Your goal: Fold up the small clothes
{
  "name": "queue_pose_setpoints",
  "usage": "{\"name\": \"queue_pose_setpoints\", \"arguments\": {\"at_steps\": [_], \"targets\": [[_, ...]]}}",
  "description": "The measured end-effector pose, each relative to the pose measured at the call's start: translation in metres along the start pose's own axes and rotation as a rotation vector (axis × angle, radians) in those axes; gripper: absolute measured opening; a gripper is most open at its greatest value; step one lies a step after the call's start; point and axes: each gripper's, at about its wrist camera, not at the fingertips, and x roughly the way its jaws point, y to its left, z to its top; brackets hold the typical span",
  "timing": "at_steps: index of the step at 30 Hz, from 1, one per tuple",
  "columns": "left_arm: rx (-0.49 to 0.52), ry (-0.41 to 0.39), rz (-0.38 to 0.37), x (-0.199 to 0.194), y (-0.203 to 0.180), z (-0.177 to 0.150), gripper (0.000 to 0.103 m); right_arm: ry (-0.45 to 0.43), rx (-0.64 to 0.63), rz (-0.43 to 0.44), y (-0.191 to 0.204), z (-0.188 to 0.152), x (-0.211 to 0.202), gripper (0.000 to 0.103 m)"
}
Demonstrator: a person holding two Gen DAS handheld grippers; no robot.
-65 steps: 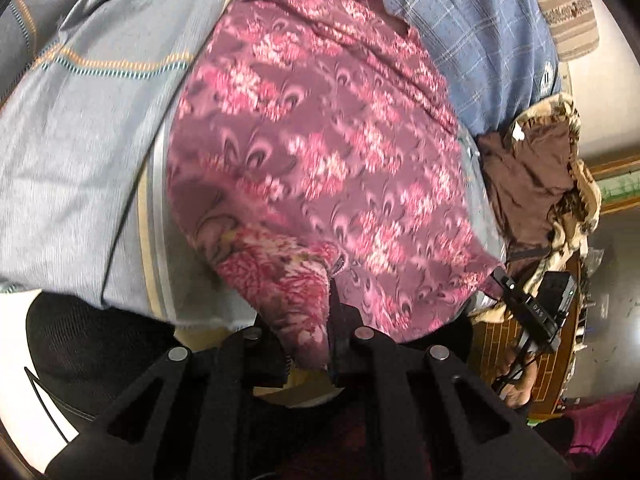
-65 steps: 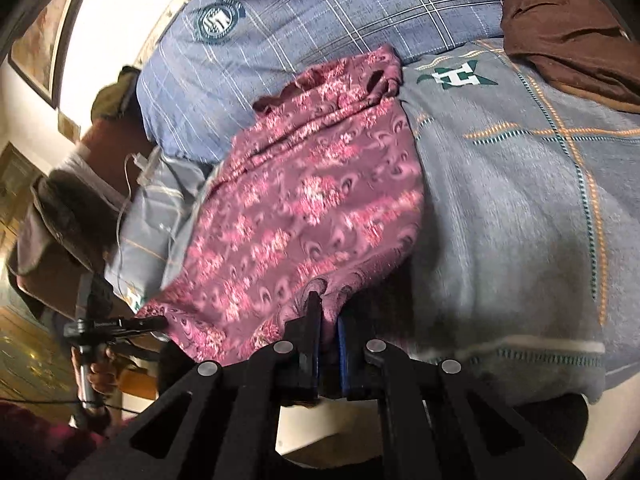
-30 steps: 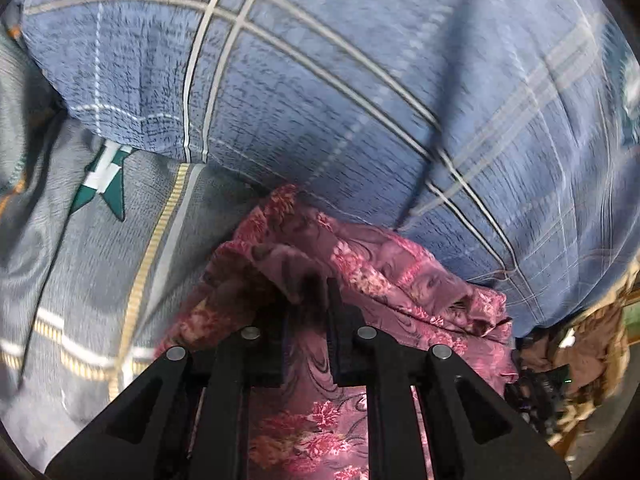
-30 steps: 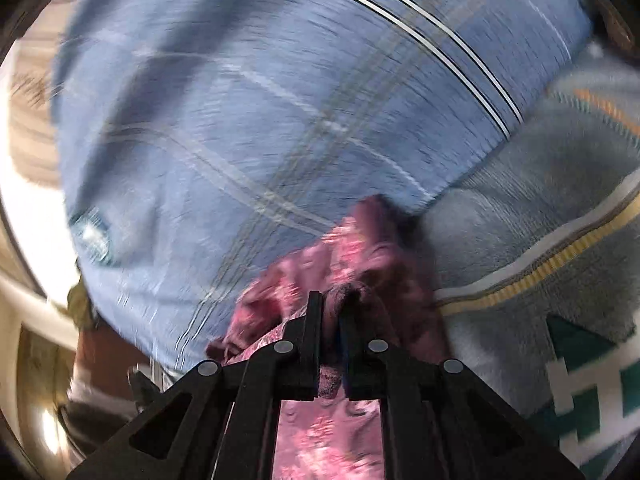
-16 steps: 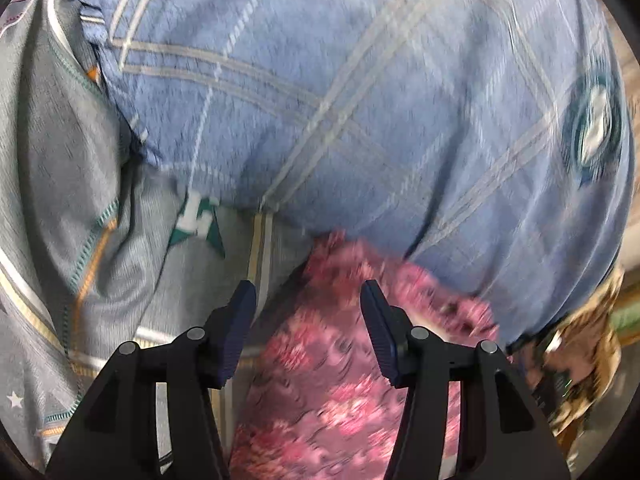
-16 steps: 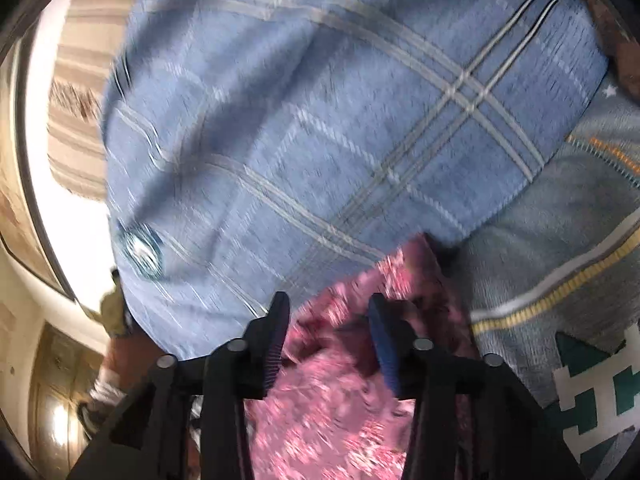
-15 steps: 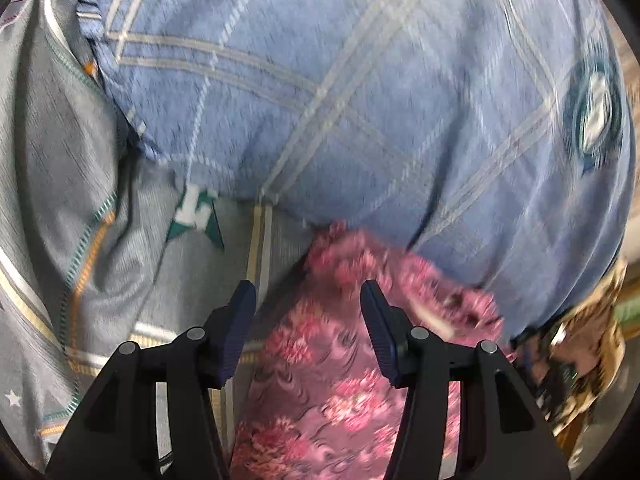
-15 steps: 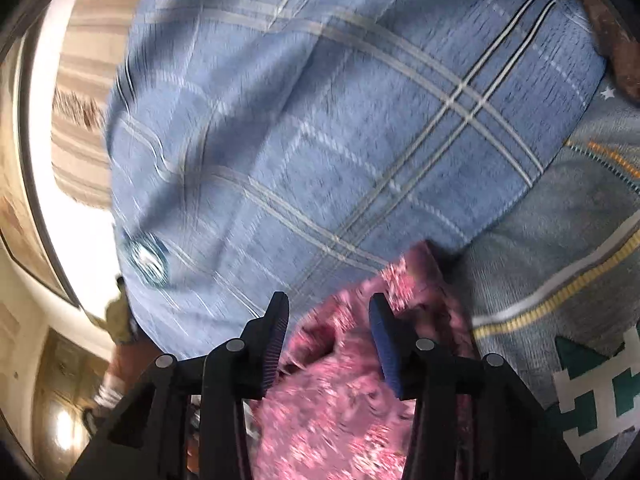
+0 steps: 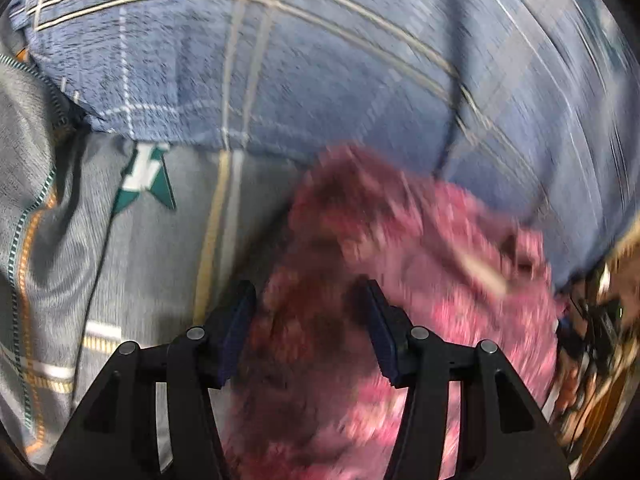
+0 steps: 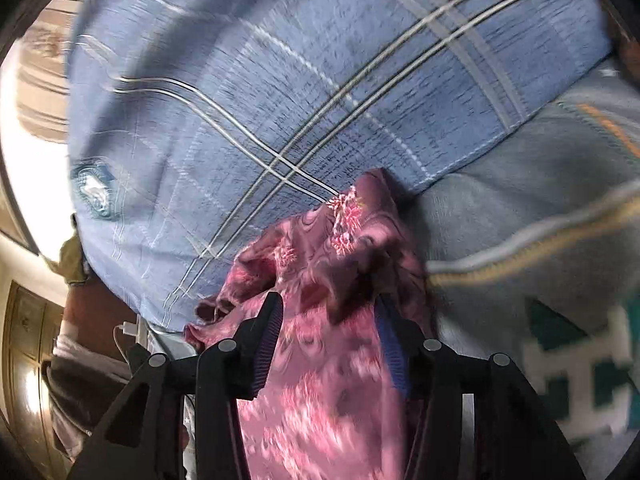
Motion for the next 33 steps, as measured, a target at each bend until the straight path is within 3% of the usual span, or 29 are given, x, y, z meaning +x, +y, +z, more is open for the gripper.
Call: {"name": "queue_pose_setpoints", "arguments": {"at_steps": [4, 6, 10, 12, 14, 15, 17, 20, 21, 24, 25, 28, 33], "targets": [[-0.169, -0.065, -0.032, -0.010, 0.021, 0.015, 0.053, -0.231, 0.009, 0.045, 0.011, 0.029, -0.018, 0.051], [-0.211, -0.053, -0.080, -0.014, 0.034, 0.015, 0.053, -0.212, 0.023, 0.040, 0.005, 0.029, -0.025, 0.052], [-0.141, -0.045, -0.064, -0.017, 0.042, 0.000, 0.053, -0.119, -0.152, -0.201, 0.003, 0.007, -0.026, 0.055], [-0.134, 0.001, -0.106, -0.007, 0.041, -0.012, 0.053, -0.077, -0.151, -0.226, -0.005, 0.001, -0.015, 0.055], [-0.134, 0.030, -0.137, 0.002, 0.036, -0.020, 0.053, -0.058, -0.123, -0.197, -0.009, -0.003, -0.004, 0.055], [-0.124, 0.013, -0.132, 0.000, 0.034, -0.021, 0.053, -0.038, -0.119, -0.183, -0.010, -0.005, 0.003, 0.049], [-0.094, 0.004, -0.148, -0.002, 0.024, -0.023, 0.053, -0.029, -0.152, -0.260, 0.000, -0.003, 0.012, 0.009], [-0.109, -0.033, -0.088, 0.003, 0.022, -0.013, 0.053, -0.166, -0.158, -0.217, 0.011, 0.008, -0.003, 0.004], [-0.128, -0.021, -0.053, 0.010, 0.025, -0.009, 0.052, -0.182, -0.147, -0.244, 0.007, 0.012, -0.004, 0.004], [-0.176, -0.028, -0.047, 0.006, 0.031, -0.004, 0.052, -0.077, -0.105, -0.482, -0.015, 0.021, 0.015, 0.000], [-0.183, -0.017, -0.046, 0.002, 0.033, -0.004, 0.052, -0.067, -0.110, -0.493, -0.017, 0.019, 0.014, 0.001], [-0.165, -0.004, -0.068, -0.027, 0.045, -0.017, 0.052, -0.126, -0.100, -0.372, -0.016, 0.002, -0.021, 0.007], [-0.120, 0.006, -0.190, -0.081, 0.055, -0.087, 0.056, -0.065, -0.159, -0.269, 0.001, -0.044, -0.068, 0.016]]}}
